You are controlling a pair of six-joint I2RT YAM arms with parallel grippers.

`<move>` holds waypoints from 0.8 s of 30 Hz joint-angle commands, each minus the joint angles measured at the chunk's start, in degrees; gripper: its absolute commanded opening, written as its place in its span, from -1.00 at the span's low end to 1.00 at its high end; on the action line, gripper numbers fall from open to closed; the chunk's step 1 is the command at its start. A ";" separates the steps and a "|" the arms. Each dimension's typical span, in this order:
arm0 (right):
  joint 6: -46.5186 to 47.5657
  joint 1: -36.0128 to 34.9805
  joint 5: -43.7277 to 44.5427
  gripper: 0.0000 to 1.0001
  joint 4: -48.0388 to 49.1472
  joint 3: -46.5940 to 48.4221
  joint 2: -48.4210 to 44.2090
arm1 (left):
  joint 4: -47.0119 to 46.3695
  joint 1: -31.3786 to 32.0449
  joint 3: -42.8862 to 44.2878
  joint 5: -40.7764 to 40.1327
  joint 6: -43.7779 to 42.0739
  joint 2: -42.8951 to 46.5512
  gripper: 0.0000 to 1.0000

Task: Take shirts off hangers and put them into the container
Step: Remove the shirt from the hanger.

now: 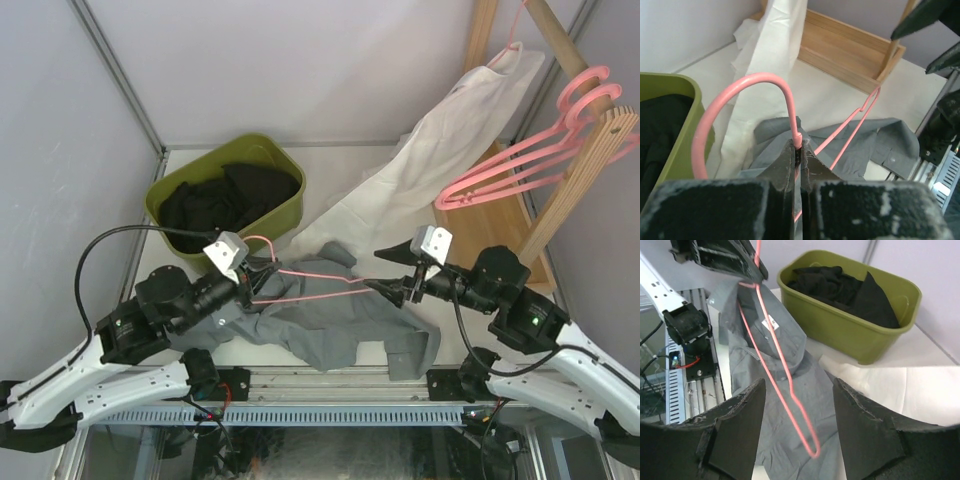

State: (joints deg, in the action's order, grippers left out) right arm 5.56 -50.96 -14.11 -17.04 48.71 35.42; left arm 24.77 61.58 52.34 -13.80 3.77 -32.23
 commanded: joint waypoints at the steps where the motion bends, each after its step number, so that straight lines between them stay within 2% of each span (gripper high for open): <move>1: 3.16 -0.11 -7.37 0.12 -0.73 5.11 5.96 | -1.45 -0.19 3.80 5.92 -0.88 -1.23 -0.99; 6: 0.76 -3.70 -12.72 0.12 1.64 6.03 15.17 | -1.70 -0.15 4.12 7.81 -0.32 -3.03 -0.99; 11: 0.53 -7.61 -10.98 0.13 3.84 6.24 22.94 | -2.12 -0.16 3.96 8.70 0.24 -3.54 -0.99; 18: 0.53 -7.67 -6.55 0.13 3.97 6.65 23.50 | -0.98 -0.15 3.76 7.03 -0.37 -3.16 -0.99; 19: -4.77 -7.69 -5.51 -0.89 3.75 6.47 22.96 | -0.96 -0.15 3.67 6.43 -0.29 -3.05 -0.99; 20: -6.41 -7.71 -4.92 -1.00 3.51 6.10 22.45 | -1.04 -0.16 3.59 5.45 -0.15 -2.94 -0.96; 21: -6.73 -7.68 -4.68 -1.00 2.84 5.98 21.91 | -1.12 -0.15 3.57 4.61 0.03 -2.86 -0.81; 23: -7.53 -7.71 -2.97 -1.00 0.69 5.97 20.97 | -1.11 -0.19 3.73 3.05 0.26 -2.63 -0.36; 24: -8.17 -7.67 -1.46 -1.00 -0.64 5.96 20.14 | -1.11 -0.15 3.74 2.25 0.51 -2.45 -0.05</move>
State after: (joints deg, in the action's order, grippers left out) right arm 2.00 -58.54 -20.40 -16.53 53.54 58.72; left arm 24.82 61.58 52.34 -7.99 3.86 -35.77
